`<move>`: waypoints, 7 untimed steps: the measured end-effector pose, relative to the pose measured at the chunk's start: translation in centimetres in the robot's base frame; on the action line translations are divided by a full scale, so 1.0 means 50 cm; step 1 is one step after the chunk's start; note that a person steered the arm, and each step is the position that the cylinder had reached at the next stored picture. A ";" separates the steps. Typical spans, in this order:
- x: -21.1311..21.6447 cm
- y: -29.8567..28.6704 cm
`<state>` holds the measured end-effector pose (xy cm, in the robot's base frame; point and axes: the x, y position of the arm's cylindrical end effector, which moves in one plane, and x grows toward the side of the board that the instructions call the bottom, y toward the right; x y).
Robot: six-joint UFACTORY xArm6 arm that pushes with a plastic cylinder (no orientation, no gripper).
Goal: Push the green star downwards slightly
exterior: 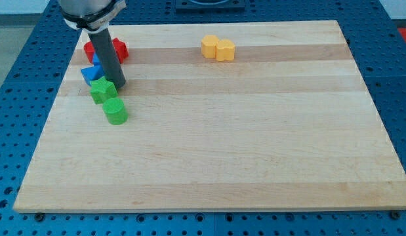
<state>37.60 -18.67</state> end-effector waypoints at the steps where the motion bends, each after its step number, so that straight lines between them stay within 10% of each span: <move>1: 0.087 0.000; 3: 0.169 0.000; 7: 0.027 0.029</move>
<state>38.96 -17.25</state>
